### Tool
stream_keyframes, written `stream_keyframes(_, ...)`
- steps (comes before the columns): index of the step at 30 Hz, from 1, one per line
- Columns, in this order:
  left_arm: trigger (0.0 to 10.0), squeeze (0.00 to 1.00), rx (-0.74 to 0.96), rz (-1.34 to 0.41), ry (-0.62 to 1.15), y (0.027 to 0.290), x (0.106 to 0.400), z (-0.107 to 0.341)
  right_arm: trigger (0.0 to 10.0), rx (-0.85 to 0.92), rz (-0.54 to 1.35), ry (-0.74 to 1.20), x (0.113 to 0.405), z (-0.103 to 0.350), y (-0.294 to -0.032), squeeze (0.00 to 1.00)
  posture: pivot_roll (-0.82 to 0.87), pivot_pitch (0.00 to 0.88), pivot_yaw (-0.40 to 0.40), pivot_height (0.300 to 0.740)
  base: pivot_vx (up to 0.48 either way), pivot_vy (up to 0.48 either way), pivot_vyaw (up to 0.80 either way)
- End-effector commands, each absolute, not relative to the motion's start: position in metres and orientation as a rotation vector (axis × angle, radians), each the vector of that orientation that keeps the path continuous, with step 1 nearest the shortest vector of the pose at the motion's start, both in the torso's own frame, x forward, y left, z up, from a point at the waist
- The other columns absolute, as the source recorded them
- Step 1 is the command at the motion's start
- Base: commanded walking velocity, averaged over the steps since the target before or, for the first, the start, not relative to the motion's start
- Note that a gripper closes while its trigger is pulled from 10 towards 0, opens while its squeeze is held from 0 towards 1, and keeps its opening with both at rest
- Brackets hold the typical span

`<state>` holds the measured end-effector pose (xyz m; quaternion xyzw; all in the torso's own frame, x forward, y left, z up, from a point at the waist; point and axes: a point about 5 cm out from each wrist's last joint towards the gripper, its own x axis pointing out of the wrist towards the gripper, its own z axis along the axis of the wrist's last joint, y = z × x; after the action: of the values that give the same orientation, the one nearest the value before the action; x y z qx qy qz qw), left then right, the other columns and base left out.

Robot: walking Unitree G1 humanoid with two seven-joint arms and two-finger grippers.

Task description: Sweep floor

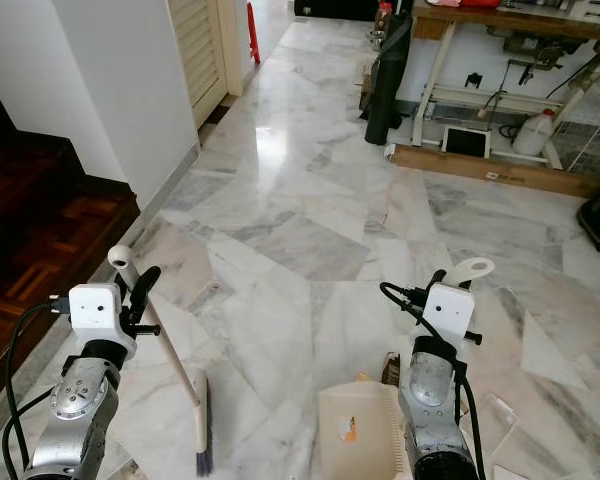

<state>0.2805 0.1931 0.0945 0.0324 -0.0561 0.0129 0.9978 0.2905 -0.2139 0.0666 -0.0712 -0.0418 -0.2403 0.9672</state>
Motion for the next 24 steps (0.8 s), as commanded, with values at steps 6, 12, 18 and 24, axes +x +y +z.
stream_keyframes(6, 10.0, 0.00, 0.011, 0.015, -0.160, 0.196, 0.283, 0.110, 10.0, -0.154, -0.549, -0.090, 0.286, 0.065, -0.219, 0.00, 0.10, 0.095, -0.001, 0.740, 0.000, 0.000, 0.00)
stream_keyframes(12, 10.0, 0.00, -0.011, -0.023, -0.150, 0.196, 0.285, 0.114, 10.0, -0.158, -0.567, -0.083, 0.284, 0.062, -0.220, 0.00, 0.11, 0.101, 0.005, 0.740, 0.000, 0.000, 0.00)
stream_keyframes(18, 10.0, 0.00, -0.054, -0.014, -0.149, 0.201, 0.284, 0.117, 10.0, -0.175, -0.575, -0.066, 0.282, 0.058, -0.222, 0.00, 0.12, 0.109, 0.006, 0.740, 0.000, 0.000, 0.00)
stream_keyframes(24, 10.0, 0.00, -0.073, -0.035, -0.144, 0.201, 0.283, 0.118, 10.0, -0.197, -0.597, -0.055, 0.279, 0.055, -0.229, 0.00, 0.12, 0.115, 0.009, 0.740, 0.000, 0.000, 0.00)
